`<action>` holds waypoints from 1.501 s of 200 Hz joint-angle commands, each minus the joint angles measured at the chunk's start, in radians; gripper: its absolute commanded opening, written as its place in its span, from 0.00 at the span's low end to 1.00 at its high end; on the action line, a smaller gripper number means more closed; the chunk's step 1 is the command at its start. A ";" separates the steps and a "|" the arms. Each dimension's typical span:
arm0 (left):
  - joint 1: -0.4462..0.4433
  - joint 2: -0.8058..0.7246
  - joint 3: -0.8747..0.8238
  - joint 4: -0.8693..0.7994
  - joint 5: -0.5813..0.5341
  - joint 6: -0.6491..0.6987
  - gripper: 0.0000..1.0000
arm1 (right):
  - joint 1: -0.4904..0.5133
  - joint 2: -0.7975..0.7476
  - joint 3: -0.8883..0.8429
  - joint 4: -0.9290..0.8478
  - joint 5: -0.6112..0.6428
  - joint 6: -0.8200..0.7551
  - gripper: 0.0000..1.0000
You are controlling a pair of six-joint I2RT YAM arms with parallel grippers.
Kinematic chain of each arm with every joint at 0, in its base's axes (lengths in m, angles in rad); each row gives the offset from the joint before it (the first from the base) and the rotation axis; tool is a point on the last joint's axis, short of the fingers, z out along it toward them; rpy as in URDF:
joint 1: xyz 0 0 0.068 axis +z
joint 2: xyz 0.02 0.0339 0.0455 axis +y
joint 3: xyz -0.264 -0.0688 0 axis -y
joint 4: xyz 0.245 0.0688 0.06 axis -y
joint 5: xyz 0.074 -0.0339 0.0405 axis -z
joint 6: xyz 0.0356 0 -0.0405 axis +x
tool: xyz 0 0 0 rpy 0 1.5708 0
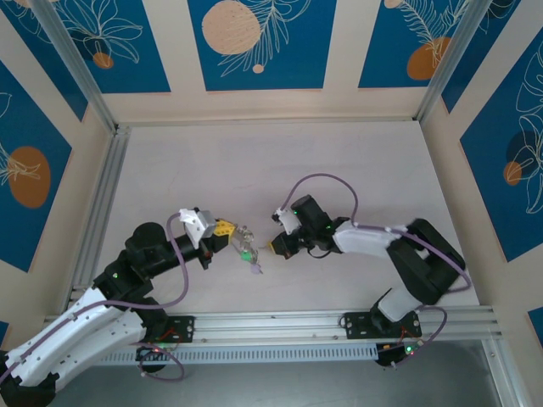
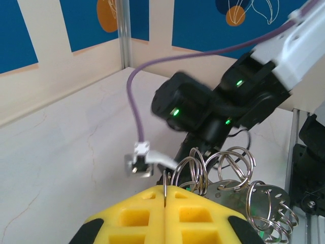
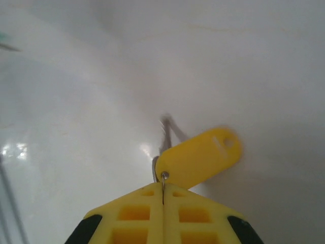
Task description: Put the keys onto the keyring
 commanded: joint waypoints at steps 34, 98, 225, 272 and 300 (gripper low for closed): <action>-0.008 0.043 0.105 -0.050 -0.028 0.063 0.00 | 0.052 -0.407 0.084 -0.300 -0.303 -0.114 0.00; -0.034 0.057 0.231 -0.217 -0.005 0.153 0.00 | 0.137 -0.513 0.279 -0.524 -0.421 -0.082 0.00; -0.189 0.215 0.295 -0.311 -0.039 0.267 0.00 | 0.093 -0.263 0.561 -0.797 -0.491 -0.093 0.00; -0.221 0.237 0.299 -0.326 -0.092 0.285 0.00 | 0.061 -0.265 0.602 -0.828 -0.432 -0.103 0.00; -0.235 0.239 0.303 -0.335 -0.104 0.290 0.00 | 0.002 -0.306 0.632 -0.855 -0.405 -0.116 0.00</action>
